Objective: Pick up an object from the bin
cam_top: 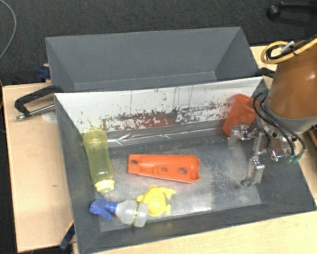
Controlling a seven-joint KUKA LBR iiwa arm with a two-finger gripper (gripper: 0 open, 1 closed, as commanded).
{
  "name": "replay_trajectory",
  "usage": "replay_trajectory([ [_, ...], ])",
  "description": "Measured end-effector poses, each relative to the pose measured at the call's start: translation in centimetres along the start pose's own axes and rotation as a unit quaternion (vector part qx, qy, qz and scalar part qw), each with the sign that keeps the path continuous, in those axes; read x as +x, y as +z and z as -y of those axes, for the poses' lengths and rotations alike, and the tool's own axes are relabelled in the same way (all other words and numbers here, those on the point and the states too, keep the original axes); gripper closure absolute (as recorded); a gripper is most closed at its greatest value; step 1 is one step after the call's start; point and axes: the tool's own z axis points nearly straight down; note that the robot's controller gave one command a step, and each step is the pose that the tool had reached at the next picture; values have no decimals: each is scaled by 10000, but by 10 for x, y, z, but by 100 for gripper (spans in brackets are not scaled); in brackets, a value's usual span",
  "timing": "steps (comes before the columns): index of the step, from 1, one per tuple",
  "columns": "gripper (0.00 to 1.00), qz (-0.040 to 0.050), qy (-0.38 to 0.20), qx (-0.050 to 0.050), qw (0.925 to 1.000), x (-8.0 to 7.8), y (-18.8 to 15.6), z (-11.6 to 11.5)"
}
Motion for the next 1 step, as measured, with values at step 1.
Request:
replay_trajectory([
  [1,0,45,-10,6,10000,-2,-5,0],
])
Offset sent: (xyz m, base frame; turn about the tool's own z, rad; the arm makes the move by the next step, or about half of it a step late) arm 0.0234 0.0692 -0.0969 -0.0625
